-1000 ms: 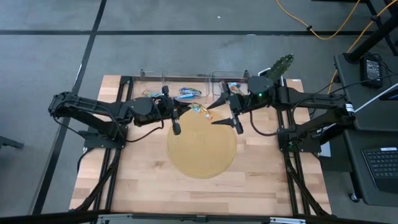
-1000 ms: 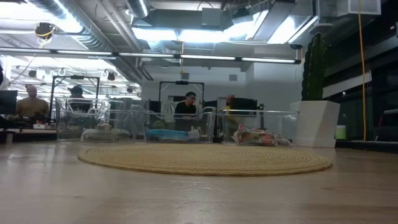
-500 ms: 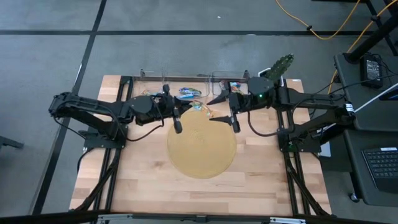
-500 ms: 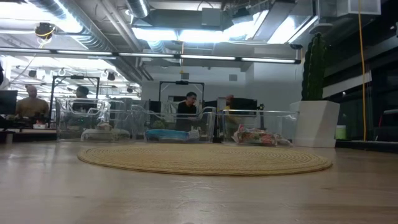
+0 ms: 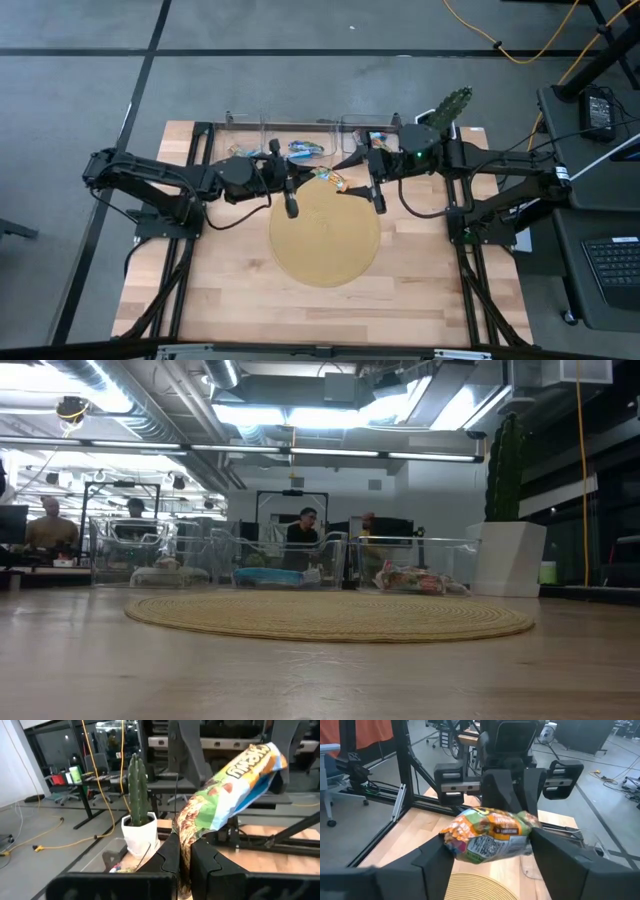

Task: Pick and place Granola Bars by type
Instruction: Put the yellow granola bar into the left transparent bin

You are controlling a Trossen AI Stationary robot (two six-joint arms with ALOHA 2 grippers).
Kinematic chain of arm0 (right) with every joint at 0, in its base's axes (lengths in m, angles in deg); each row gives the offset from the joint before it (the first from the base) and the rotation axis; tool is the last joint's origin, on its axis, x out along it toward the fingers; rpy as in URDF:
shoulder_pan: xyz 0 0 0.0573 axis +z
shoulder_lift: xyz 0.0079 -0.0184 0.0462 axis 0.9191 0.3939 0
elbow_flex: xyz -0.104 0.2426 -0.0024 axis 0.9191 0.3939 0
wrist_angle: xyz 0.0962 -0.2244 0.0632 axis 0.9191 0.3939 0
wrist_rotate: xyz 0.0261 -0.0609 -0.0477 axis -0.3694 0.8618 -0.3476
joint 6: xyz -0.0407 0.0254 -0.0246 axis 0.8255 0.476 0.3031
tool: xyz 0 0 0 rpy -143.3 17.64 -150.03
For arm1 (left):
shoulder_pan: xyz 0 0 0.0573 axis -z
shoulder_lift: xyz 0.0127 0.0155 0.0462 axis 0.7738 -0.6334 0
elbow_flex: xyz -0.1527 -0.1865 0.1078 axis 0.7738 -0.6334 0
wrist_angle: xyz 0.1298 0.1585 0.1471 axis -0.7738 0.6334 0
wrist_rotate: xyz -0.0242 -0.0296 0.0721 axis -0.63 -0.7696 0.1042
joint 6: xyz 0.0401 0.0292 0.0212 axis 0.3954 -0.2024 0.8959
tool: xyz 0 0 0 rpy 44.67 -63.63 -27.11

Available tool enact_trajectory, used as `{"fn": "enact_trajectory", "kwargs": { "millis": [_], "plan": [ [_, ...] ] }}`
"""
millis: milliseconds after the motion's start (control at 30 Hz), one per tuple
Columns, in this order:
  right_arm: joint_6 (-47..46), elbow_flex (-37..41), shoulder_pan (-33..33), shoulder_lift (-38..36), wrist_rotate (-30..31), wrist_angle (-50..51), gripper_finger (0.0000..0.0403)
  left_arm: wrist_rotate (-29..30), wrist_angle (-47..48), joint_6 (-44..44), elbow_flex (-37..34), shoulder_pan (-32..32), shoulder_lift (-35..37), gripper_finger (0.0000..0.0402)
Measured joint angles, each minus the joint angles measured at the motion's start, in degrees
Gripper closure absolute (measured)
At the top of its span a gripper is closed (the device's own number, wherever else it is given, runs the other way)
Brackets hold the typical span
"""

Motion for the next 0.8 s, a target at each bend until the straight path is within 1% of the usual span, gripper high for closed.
{"fn": "enact_trajectory", "kwargs": {
  "millis": [233,633,800],
  "plan": [
    [-1.5,0.0,0.0,0.0,-1.0,0.1,0.0194,0.3,0.0,-0.4,0.0,0.0,-0.1,0.0396],
    [-1.5,0.0,0.0,0.0,-0.8,0.1,0.0305,0.8,2.0,-1.1,0.0,0.0,-0.1,0.0395],
    [-1.5,0.0,0.0,0.0,-1.0,0.1,0.0344,-0.6,2.1,-1.4,0.0,0.0,-0.1,0.0381]
  ]
}}
